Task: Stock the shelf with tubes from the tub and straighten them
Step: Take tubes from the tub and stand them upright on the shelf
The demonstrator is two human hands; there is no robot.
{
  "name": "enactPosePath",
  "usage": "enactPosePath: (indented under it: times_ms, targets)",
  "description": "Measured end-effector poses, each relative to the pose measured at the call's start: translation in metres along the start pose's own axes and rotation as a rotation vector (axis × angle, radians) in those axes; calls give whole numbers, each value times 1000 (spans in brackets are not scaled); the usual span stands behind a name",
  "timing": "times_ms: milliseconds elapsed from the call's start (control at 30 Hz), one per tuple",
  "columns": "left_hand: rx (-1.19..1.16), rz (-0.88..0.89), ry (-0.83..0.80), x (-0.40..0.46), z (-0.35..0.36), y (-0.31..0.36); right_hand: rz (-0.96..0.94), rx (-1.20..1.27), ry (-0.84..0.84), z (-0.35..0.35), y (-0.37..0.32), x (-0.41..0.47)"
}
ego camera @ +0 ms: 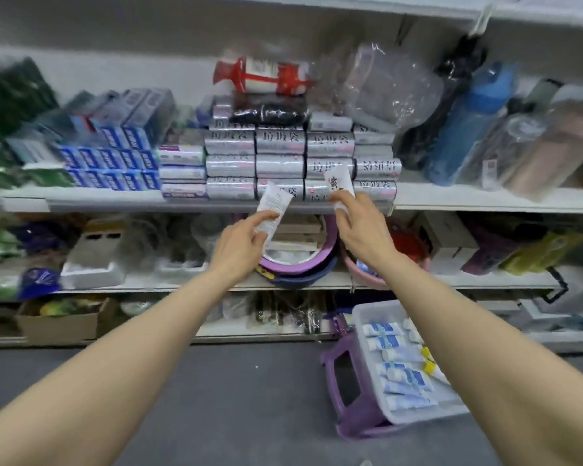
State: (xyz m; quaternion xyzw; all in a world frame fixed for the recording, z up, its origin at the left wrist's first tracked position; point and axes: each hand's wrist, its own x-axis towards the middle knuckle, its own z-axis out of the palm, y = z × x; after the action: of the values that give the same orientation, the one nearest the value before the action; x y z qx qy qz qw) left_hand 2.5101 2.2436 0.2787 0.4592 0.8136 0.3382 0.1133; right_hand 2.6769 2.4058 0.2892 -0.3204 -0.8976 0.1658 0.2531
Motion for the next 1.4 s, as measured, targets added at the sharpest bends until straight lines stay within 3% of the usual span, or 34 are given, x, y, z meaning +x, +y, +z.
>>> enactPosePath:
  times_ms: [433, 867, 1033, 1400]
  targets:
    - [38, 74, 470, 13, -199, -15, -436, -1, 152, -25, -191, 125]
    - [37, 206, 805, 122, -338, 4, -645, 209, 276, -77, -300, 305]
    - [57, 147, 873, 173, -372, -4, -638, 289, 225, -71, -334, 367]
    - [145, 93, 914, 215, -371, -37, -704, 90, 14, -2, -365, 431]
